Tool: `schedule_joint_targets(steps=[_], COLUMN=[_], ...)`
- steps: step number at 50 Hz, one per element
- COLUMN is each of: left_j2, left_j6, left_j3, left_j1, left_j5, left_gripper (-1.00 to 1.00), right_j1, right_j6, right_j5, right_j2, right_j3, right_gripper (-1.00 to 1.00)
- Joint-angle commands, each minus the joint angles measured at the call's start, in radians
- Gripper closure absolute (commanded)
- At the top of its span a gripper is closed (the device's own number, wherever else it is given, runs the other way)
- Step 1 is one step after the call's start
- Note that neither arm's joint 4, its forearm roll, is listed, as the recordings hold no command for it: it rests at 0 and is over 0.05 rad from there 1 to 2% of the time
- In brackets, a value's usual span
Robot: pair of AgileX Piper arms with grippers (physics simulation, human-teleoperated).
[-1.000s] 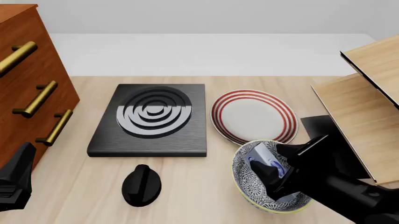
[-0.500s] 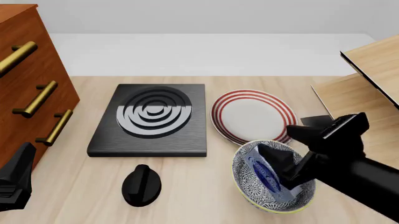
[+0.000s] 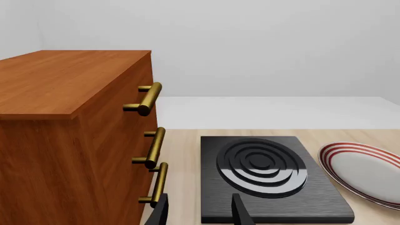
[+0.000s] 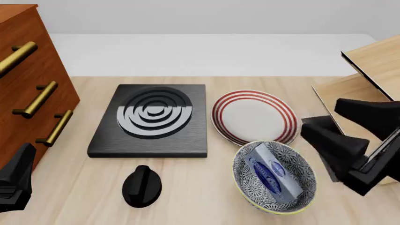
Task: Pick up the cream cheese and put it in the bowl.
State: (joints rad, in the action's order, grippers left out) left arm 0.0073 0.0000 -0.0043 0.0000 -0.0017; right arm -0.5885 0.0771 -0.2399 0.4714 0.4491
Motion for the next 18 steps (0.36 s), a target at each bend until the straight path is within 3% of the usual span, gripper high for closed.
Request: schedule_joint_targets(steps=[1,18], left_j2=[0.000,0.000], left_j6=[0.000,0.000], left_j3=[0.000,0.000], left_j1=[0.000,0.000], left_j5=[0.000,0.000], left_gripper=[-1.00,-1.00], right_j1=[0.007,0.092], right_j6=[-0.007,-0.042], right_j5=[-0.176,-0.360], right_j2=[-0.195,-0.394], right_j3=[0.070,0.097], right_gripper=[-1.00,-1.00])
